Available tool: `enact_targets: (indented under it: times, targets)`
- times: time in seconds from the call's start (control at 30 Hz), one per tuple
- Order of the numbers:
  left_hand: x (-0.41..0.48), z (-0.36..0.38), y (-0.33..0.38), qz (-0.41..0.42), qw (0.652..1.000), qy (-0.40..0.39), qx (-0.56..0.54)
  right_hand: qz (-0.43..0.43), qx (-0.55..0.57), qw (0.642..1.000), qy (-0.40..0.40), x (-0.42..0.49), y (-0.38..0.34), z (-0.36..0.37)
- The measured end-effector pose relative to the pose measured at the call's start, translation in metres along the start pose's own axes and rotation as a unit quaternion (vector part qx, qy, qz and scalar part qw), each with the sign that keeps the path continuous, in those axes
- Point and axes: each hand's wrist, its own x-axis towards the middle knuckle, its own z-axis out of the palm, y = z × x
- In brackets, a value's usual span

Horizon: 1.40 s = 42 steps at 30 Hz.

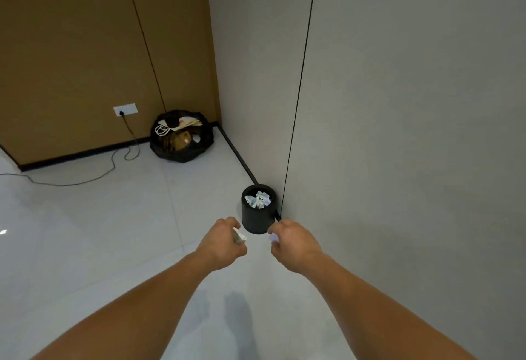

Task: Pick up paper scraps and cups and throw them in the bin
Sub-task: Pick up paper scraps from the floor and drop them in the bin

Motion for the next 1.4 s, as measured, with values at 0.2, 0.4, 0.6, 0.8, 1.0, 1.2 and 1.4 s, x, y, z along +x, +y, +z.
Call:
enact_targets:
  times: [0.2, 0.4, 0.6, 0.8, 1.0, 1.2, 1.4]
  targets:
    - [0.116, -0.003, 0.037, -0.019, 1.0, -0.004, -0.022, -0.008, -0.005, 1.0, -0.012, 0.115, 0.056, -0.042]
    - [0.254, 0.0, 0.038, -0.027, 0.999, -0.025, -0.039, 0.002, -0.008, 0.999, -0.035, 0.238, 0.09, -0.036]
    - [0.421, 0.009, -0.001, -0.032, 0.995, -0.072, -0.068, 0.027, -0.005, 0.996, -0.085, 0.388, 0.121, 0.006]
    - [0.56, 0.034, -0.068, -0.074, 0.989, -0.124, -0.034, 0.044, 0.017, 0.991, -0.122, 0.517, 0.154, 0.082]
    - [0.686, 0.137, -0.139, -0.081, 0.987, -0.134, -0.029, 0.045, 0.046, 0.989, -0.134, 0.619, 0.208, 0.214]
    - [0.763, 0.273, -0.213, 0.014, 0.995, -0.095, 0.038, 0.069, 0.043, 0.982, -0.172, 0.672, 0.276, 0.357]
    - [0.79, 0.346, -0.263, 0.046, 0.978, -0.129, 0.158, 0.091, 0.049, 0.974, -0.204, 0.676, 0.304, 0.436]
